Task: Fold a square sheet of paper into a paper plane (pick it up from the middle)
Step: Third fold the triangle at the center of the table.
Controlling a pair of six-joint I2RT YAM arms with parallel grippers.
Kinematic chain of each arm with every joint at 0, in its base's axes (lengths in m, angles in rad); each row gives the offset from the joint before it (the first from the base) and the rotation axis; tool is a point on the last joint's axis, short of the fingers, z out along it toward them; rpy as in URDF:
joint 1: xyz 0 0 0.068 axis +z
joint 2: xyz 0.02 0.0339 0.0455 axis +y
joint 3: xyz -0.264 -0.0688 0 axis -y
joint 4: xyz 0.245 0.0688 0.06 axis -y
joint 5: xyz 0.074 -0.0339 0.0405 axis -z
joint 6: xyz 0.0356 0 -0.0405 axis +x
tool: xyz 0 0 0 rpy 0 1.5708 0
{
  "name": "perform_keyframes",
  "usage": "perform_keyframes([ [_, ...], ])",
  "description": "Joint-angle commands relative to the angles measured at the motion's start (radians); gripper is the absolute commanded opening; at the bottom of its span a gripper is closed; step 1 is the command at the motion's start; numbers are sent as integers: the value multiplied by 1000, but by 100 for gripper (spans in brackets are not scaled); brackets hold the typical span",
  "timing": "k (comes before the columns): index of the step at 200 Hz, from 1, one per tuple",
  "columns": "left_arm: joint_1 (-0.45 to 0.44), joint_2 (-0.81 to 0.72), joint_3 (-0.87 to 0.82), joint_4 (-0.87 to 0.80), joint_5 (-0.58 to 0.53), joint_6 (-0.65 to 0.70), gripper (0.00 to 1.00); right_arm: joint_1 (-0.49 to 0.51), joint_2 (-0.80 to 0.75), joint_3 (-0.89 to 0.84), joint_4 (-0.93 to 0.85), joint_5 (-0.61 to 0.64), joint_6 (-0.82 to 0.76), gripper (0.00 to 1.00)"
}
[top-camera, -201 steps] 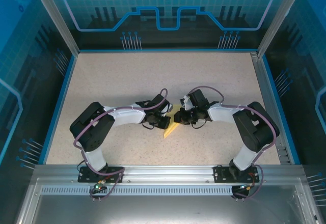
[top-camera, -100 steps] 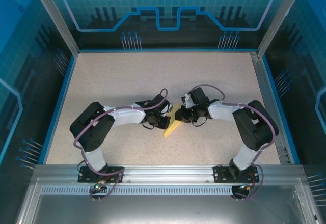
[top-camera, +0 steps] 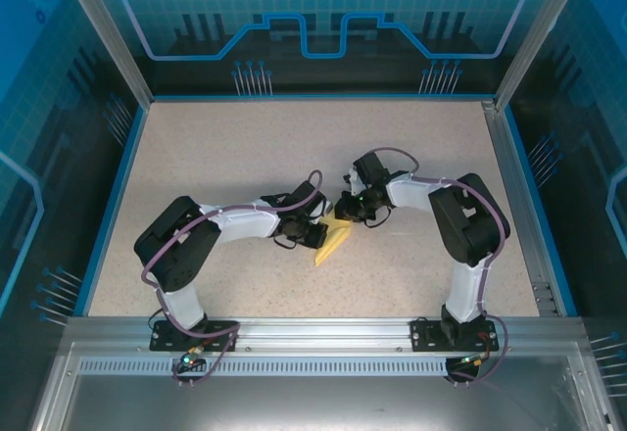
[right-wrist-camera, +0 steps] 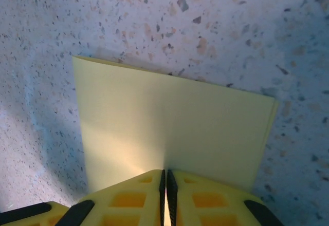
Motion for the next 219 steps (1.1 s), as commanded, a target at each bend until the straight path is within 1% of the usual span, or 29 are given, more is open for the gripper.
perform_keyframes([
  [1, 8, -7, 12, -37, -14, -11, 9, 3, 40, 28, -79, 41, -45, 14],
  [47, 8, -13, 20, -38, -17, -9, 9, 8, 69, 25, -76, 39, -50, 14],
  [129, 8, -5, 13, -34, -25, -11, 9, 8, 51, 16, -78, 43, -46, 14],
  [153, 9, 1, 6, -35, -26, -11, 9, 7, 3, 10, -75, 23, -44, 14],
  [172, 8, 1, -4, -33, -29, -11, 9, -4, -67, -13, -49, -5, -27, 15],
  [201, 8, 0, -11, -30, -28, -11, 9, -22, -177, -72, -11, -29, 0, 17],
  [219, 8, 2, -8, -30, -29, -9, 9, -22, -231, -121, 30, -75, 22, 16],
])
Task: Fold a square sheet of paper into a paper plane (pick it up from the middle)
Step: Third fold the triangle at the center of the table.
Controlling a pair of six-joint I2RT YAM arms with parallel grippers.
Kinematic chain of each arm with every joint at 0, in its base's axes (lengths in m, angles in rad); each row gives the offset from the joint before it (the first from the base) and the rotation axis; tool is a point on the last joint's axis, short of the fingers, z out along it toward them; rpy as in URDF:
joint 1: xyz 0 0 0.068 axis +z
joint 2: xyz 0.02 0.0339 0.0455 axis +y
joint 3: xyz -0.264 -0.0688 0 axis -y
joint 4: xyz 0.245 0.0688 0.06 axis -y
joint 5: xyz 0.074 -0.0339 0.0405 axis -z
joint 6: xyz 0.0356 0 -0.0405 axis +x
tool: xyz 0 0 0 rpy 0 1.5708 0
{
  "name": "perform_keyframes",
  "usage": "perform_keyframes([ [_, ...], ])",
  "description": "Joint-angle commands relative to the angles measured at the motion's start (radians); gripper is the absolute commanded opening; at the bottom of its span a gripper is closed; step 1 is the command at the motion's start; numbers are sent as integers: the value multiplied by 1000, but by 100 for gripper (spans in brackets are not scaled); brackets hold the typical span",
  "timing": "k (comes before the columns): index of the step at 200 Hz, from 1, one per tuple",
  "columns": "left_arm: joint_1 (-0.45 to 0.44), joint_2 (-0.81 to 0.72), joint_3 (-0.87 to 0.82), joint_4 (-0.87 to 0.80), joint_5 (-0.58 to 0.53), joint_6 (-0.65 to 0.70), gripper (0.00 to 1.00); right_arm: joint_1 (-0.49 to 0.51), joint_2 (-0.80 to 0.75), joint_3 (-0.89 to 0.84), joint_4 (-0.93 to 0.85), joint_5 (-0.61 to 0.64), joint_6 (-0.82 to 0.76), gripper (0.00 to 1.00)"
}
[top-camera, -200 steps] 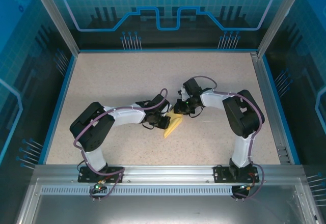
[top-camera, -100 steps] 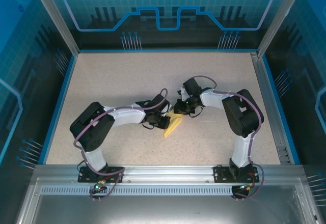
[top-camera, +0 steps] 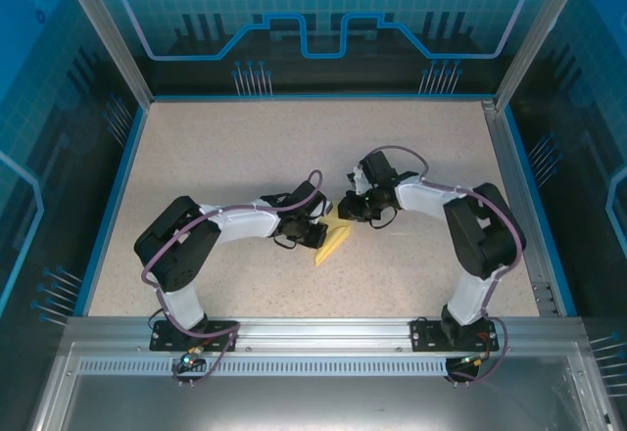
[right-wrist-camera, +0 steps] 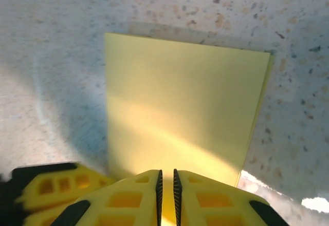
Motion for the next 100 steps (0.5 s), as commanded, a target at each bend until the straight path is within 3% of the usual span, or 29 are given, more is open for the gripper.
perform_keyframes([
  [1, 8, 2, -8, -28, -21, -8, 9, -13, -84, -53, 48, -66, 37, 16],
  [46, 9, -2, -8, -30, -19, -9, 9, 33, -116, -191, 205, -139, 130, 16],
  [100, 8, -10, -16, -31, -23, -7, 9, 75, -55, -180, 244, -134, 158, 15],
])
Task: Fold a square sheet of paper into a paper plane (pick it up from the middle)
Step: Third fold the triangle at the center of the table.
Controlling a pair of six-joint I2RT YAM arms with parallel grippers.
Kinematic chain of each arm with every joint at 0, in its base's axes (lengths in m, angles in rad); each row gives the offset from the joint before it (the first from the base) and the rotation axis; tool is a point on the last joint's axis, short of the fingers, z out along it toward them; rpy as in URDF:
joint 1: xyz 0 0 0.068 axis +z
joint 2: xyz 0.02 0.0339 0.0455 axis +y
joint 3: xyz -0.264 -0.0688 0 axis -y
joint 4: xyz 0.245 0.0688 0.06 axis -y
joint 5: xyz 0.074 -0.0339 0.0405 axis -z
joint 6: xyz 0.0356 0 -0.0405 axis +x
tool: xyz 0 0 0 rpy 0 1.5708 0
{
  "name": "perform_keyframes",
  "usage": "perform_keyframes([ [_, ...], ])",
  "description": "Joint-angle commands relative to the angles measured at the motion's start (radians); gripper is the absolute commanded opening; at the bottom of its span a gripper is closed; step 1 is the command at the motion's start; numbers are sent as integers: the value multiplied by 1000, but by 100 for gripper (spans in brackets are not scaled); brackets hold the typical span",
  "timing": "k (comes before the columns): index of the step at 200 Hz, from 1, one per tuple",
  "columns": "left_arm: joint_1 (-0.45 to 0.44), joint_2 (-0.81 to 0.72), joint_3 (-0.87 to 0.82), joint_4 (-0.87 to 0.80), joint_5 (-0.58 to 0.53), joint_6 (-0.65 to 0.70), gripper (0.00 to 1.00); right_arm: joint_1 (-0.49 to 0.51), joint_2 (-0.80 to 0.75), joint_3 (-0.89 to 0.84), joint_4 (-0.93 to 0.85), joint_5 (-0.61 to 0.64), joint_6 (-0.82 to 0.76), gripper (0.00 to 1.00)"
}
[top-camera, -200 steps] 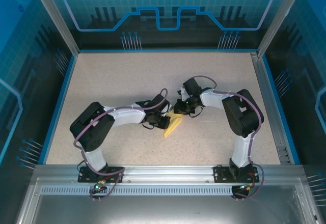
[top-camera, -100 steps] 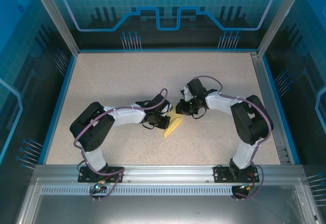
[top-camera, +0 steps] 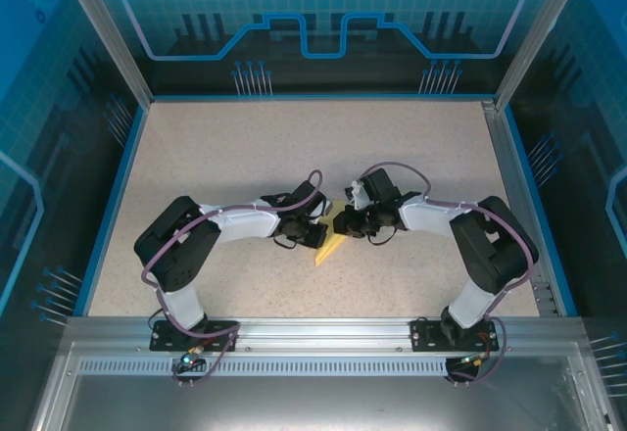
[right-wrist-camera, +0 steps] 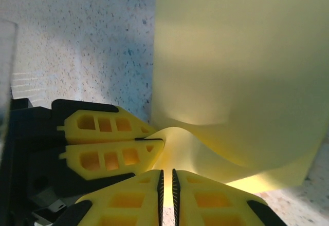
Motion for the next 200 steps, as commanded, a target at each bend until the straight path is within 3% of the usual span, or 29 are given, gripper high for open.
perform_keyframes([
  [1, 8, -11, -15, -31, -23, -7, 9, 11, 23, 7, 47, -23, 28, 15],
  [145, 8, -1, -12, -41, -32, -4, 9, 19, 82, -44, -45, 92, -16, 13],
  [200, 8, -1, -14, -42, -32, -1, 9, -11, 10, -32, 23, 13, 10, 14],
])
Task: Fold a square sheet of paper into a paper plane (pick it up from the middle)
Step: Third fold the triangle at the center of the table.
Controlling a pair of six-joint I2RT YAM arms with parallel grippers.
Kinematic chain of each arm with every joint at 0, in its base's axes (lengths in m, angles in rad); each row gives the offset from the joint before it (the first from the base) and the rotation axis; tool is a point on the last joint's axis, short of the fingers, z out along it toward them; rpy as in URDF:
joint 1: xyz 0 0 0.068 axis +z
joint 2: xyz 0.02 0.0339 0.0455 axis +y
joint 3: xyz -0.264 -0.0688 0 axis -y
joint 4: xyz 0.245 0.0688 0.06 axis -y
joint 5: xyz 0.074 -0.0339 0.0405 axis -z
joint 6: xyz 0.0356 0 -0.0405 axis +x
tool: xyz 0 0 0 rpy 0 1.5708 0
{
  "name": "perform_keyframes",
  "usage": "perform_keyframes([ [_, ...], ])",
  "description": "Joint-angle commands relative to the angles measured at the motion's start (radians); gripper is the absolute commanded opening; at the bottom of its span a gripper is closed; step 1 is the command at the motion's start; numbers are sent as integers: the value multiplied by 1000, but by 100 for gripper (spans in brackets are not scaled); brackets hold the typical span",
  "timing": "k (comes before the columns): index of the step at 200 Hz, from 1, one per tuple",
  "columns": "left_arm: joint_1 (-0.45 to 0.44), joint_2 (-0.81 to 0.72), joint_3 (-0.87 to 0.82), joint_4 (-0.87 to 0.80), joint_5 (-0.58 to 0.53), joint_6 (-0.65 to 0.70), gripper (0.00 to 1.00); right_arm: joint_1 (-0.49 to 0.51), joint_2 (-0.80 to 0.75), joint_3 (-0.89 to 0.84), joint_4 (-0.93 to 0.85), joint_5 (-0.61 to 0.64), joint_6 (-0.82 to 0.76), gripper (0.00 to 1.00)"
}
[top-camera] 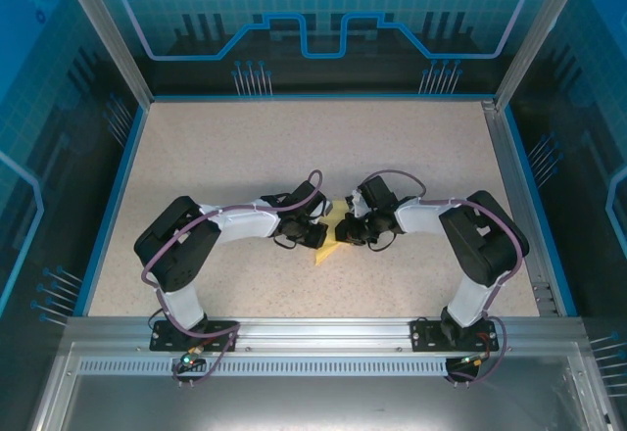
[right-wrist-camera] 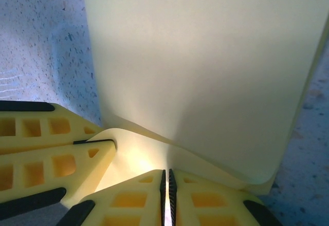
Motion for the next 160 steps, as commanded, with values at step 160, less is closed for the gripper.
perform_keyframes([
  [160, 8, -6, -15, -45, -33, 2, 9, -80, -21, 31, -77, 7, -35, 14],
])
